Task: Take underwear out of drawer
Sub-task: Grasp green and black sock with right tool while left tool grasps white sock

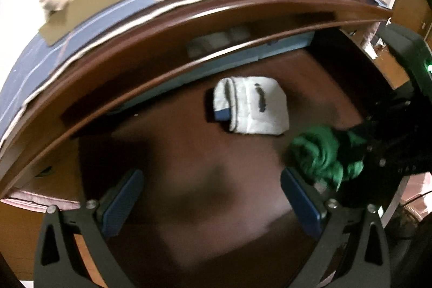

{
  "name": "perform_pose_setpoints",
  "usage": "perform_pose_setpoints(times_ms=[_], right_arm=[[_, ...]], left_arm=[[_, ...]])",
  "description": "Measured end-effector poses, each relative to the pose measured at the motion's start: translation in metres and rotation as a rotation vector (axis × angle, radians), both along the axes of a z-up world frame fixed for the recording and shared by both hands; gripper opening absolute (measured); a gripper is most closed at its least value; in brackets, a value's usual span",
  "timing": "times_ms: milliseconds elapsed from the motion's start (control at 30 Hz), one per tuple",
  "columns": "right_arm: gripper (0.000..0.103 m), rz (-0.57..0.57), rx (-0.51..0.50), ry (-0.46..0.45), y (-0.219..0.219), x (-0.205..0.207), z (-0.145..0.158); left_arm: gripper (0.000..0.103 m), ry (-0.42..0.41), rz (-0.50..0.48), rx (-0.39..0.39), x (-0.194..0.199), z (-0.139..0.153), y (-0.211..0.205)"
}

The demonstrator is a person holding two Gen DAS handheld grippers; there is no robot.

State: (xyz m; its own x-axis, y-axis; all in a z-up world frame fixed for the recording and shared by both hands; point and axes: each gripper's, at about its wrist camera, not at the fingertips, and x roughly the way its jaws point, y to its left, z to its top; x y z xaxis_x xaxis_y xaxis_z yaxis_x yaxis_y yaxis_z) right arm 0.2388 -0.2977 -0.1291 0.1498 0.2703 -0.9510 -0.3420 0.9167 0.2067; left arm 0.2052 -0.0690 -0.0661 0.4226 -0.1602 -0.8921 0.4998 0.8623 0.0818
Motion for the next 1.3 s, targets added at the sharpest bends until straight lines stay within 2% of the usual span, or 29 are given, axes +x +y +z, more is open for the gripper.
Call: perform_pose_setpoints(times_ms=[67,200,267,333,533,600,667,733,767,800,833,900,933,1000,1033,1133,1300], right_arm=[[0.031,0.020,-0.022,-0.021,-0.003,-0.001,0.005],[0.034,0.125,-0.023,-0.192,0.014,0.002,0.036],[0.048,0.172,-0.016,-0.241,0.028,0.008,0.049],[0.048,0.223,-0.035,-0.285,0.046,0.018,0.054],[0.047,0.339,-0.186,-0.289,0.088,0.057,0.024],[0.045,0.350,-0.201,-0.268,0.096,0.066,0.012],[0.044,0.361,-0.211,-0.309,0.102,0.072,0.006],[0.044,0.371,-0.114,-0.231,0.105,0.073,0.004],[0.043,0.390,0.013,-0.126,0.107,0.072,0.004],[0.043,0.396,0.101,-0.065,0.106,0.071,0.006],[0.043,0.387,0.200,-0.038,0.101,0.068,0.014],[0.043,0.365,0.245,-0.098,0.088,0.066,0.030],[0.043,0.360,0.226,-0.134,0.082,0.066,0.037],[0.049,0.362,0.119,-0.215,0.065,0.061,0.040],[0.055,0.365,0.072,-0.226,0.061,0.060,0.036],[0.058,0.340,-0.020,-0.171,0.033,0.052,0.010],[0.059,0.347,-0.135,-0.104,0.031,0.041,-0.032]], left_arm=[[0.103,0.007,-0.002,0.004,0.002,-0.004,-0.006],[0.103,0.029,-0.004,-0.005,-0.001,-0.010,-0.010],[0.103,0.033,0.010,-0.013,-0.004,-0.010,-0.004],[0.103,0.039,0.034,-0.023,-0.007,-0.010,0.006],[0.103,0.033,0.118,-0.067,-0.018,0.000,0.038],[0.103,0.033,0.130,-0.083,-0.023,0.002,0.044],[0.103,0.031,0.137,-0.091,-0.029,0.003,0.053],[0.103,0.028,0.143,-0.090,-0.035,0.006,0.057],[0.103,0.028,0.145,-0.091,-0.035,0.007,0.057],[0.103,0.028,0.146,-0.093,-0.035,0.007,0.058],[0.103,0.028,0.147,-0.098,-0.035,0.008,0.059],[0.103,0.028,0.147,-0.108,-0.034,0.008,0.059],[0.103,0.030,0.144,-0.111,-0.033,0.008,0.058],[0.103,0.030,0.131,-0.109,-0.029,0.010,0.051],[0.103,0.030,0.126,-0.107,-0.026,0.010,0.047],[0.103,0.034,0.092,-0.113,-0.018,0.010,0.026],[0.103,0.079,0.091,-0.144,0.001,0.002,0.001]])
